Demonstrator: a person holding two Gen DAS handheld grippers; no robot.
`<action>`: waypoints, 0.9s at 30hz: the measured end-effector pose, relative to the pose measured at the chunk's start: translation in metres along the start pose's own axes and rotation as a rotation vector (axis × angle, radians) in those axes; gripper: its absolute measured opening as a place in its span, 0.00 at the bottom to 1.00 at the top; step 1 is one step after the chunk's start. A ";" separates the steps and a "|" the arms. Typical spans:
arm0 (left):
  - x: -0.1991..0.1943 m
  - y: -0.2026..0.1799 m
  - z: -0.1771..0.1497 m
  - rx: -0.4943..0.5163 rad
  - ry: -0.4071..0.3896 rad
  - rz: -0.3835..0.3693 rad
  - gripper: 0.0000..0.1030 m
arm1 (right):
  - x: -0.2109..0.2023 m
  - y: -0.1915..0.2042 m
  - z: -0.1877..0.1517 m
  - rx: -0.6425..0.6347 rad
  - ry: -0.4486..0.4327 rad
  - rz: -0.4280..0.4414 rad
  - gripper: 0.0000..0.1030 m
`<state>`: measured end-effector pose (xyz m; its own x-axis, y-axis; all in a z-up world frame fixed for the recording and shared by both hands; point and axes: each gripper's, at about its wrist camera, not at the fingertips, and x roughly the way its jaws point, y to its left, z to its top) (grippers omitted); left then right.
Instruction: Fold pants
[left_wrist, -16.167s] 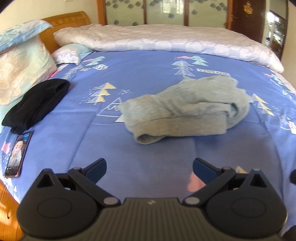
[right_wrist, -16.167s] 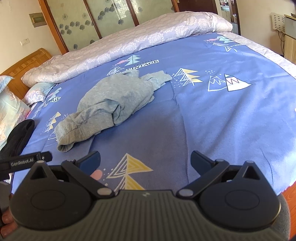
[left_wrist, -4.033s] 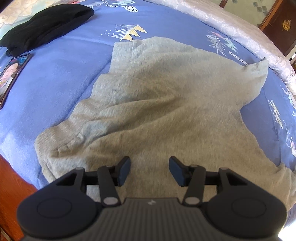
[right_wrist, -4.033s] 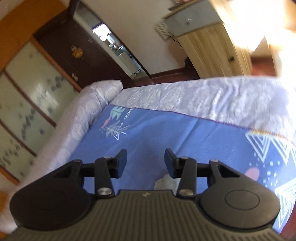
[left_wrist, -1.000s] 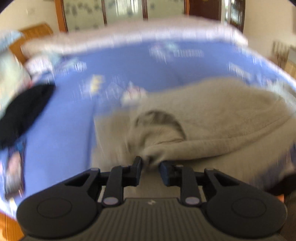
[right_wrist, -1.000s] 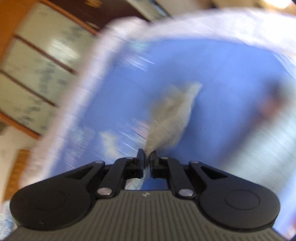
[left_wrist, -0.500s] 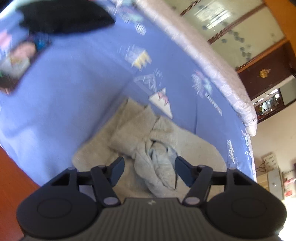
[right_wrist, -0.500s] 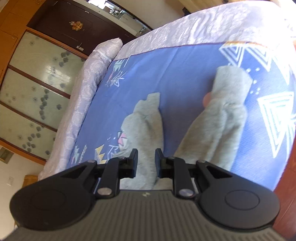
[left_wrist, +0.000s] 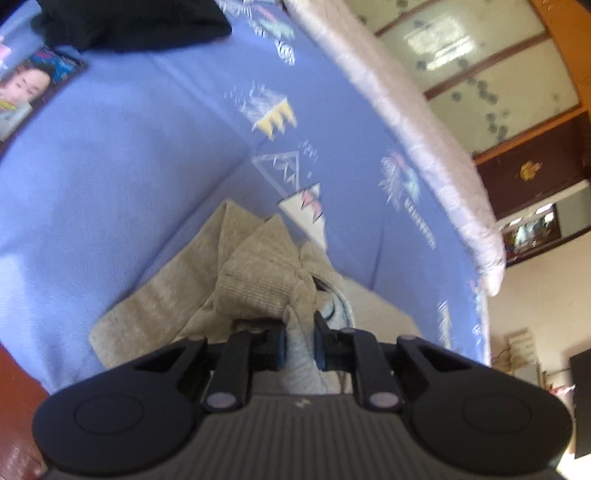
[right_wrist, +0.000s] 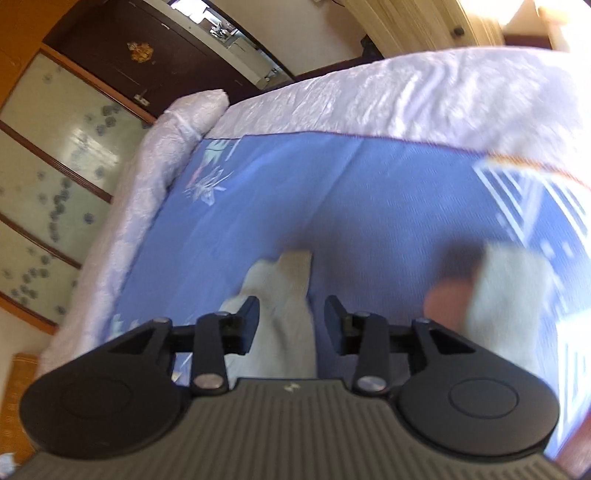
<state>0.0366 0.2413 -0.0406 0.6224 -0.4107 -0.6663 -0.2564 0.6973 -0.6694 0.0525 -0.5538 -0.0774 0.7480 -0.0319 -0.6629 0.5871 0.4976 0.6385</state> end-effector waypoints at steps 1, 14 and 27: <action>-0.005 -0.001 0.001 -0.013 -0.013 -0.002 0.13 | 0.012 0.000 0.004 0.001 0.006 -0.015 0.41; -0.032 -0.015 0.013 -0.038 -0.066 -0.056 0.13 | -0.024 0.012 0.029 0.041 -0.074 0.099 0.10; -0.018 0.065 -0.035 -0.082 0.089 0.130 0.20 | -0.108 -0.131 -0.037 0.201 -0.080 -0.107 0.54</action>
<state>-0.0167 0.2734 -0.0837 0.5132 -0.3733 -0.7729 -0.3921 0.6990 -0.5980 -0.1166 -0.5833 -0.1046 0.6954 -0.1481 -0.7032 0.7085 0.3052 0.6363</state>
